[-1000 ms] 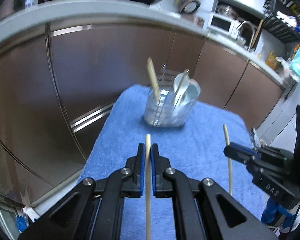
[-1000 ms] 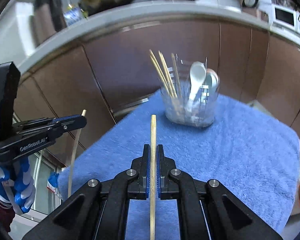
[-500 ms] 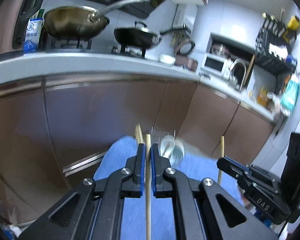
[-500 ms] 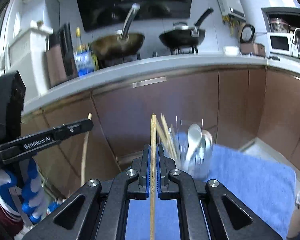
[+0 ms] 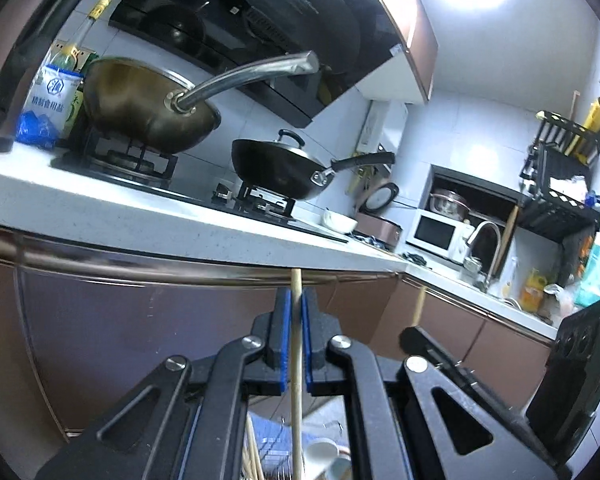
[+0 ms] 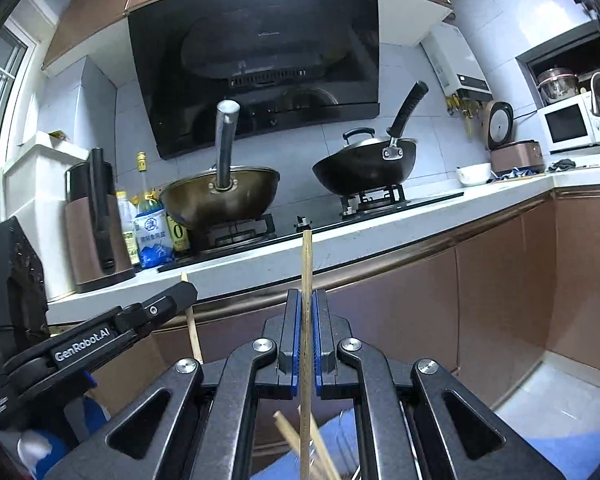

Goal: Organize utensils
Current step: 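Lift both chopsticks and carry them above the glass holder, then open both tools to drop the chopsticks into the holder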

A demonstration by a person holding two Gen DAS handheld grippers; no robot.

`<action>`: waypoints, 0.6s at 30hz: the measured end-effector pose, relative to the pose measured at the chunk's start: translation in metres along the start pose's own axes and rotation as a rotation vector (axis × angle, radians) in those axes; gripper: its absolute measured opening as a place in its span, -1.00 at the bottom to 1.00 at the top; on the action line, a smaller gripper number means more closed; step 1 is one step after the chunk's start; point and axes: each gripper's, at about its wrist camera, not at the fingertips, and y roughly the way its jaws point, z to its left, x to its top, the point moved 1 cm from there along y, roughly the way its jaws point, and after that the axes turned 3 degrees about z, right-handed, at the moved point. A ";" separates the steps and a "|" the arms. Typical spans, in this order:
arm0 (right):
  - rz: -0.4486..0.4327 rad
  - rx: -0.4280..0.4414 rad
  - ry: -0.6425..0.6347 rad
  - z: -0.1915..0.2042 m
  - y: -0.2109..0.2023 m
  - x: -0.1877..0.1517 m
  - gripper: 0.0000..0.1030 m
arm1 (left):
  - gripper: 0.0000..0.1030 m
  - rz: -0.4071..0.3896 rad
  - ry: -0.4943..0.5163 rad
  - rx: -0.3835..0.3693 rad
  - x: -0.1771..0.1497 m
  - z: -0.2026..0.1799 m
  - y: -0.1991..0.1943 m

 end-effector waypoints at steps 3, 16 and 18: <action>-0.005 -0.010 -0.009 -0.011 0.021 -0.010 -0.90 | -0.91 -0.022 -0.015 0.022 -0.009 0.005 0.019; 0.036 -0.093 -0.083 -0.028 0.056 -0.068 -0.90 | -0.90 -0.053 -0.021 0.106 -0.068 0.017 0.054; 0.048 -0.100 -0.101 -0.026 0.055 -0.074 -0.90 | -0.90 -0.044 -0.020 0.110 -0.074 0.018 0.056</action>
